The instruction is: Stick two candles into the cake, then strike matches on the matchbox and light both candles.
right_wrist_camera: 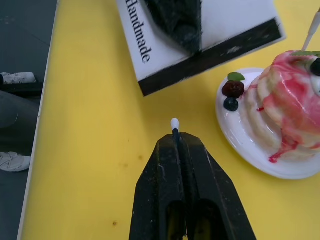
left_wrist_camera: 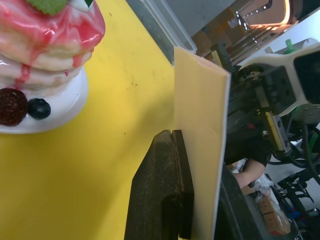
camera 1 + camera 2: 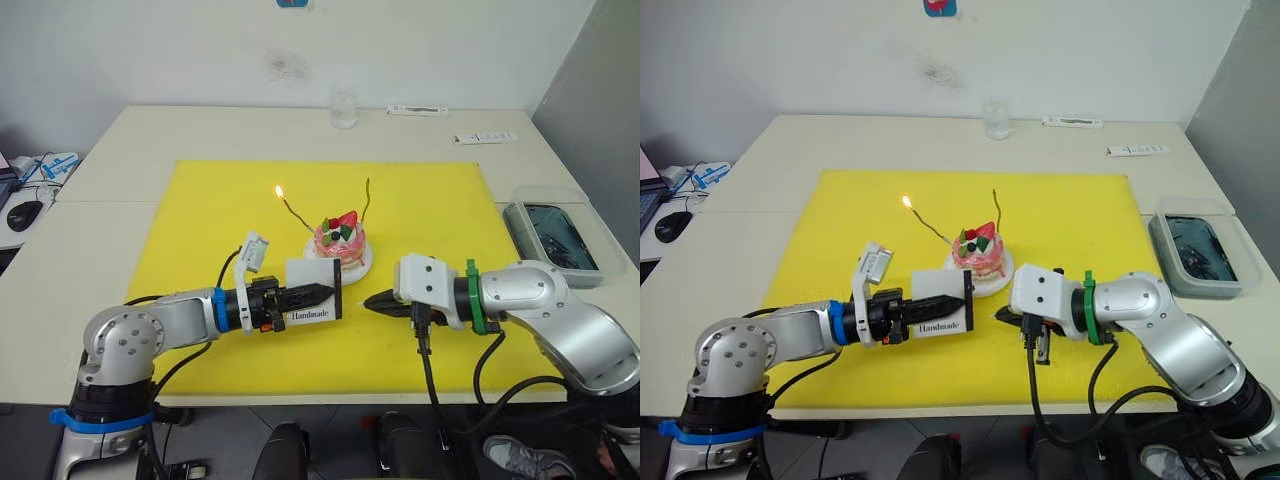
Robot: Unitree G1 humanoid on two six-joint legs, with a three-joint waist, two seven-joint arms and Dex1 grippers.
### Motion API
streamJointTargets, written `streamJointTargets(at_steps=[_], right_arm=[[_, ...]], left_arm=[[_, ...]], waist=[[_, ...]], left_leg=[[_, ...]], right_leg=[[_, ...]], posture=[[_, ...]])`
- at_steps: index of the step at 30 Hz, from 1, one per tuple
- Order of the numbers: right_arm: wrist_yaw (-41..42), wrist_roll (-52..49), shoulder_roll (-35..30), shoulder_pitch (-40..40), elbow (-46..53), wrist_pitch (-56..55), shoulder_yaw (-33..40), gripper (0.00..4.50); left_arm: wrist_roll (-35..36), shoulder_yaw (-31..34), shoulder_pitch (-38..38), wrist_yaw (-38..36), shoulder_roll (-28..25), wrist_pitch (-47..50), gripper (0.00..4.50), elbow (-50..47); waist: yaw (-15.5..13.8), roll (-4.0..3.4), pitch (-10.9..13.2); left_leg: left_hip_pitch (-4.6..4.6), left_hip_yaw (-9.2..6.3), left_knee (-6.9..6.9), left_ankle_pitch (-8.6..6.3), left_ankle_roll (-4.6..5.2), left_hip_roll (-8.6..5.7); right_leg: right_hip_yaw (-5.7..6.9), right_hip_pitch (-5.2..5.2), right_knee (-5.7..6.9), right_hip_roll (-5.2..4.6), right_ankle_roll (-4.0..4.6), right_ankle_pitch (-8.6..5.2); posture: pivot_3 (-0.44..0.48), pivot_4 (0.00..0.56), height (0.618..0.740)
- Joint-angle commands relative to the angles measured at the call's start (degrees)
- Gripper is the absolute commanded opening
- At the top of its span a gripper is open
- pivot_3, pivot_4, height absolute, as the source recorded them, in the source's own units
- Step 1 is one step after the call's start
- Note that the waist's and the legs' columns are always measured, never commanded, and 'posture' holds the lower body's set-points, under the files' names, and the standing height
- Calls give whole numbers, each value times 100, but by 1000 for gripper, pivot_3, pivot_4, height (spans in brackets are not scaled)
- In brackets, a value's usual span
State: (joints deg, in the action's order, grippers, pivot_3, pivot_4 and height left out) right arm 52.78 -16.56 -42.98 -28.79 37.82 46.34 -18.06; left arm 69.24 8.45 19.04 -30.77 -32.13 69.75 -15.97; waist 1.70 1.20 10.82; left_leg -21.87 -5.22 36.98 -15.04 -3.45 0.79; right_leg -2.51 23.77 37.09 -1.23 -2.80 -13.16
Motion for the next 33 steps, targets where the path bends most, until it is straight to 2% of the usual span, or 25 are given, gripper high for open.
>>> streamJointTargets(at_steps=[1, 7, 33], right_arm=[[-113, -92, 88, -175, 91, 64, 145, 26], [-295, -21, 315, -375, -83, 113, -27, 26], [-357, 190, 370, -520, -243, 34, -320, 26]], left_arm=[[-55, -35, 116, -71, 59, -159, 0, -100], [-81, -121, 223, -111, 129, -189, 0, -35], [44, -92, 241, -13, 223, -159, 0, -23]], waist=[[0, 0, 0], [3, 0, 0], [9, 0, 0]], left_leg=[[0, 0, 0, 0, 0, 0], [-1, 0, 0, 0, 0, 0], [-2, 0, 0, 0, 0, 0]], right_leg=[[0, 0, 0, 0, 0, 0], [0, 0, -1, 0, 0, 0], [0, 0, -1, 0, 0, 0]], posture=[[0, 150, 740], [0, 150, 740], [0, 150, 740]])
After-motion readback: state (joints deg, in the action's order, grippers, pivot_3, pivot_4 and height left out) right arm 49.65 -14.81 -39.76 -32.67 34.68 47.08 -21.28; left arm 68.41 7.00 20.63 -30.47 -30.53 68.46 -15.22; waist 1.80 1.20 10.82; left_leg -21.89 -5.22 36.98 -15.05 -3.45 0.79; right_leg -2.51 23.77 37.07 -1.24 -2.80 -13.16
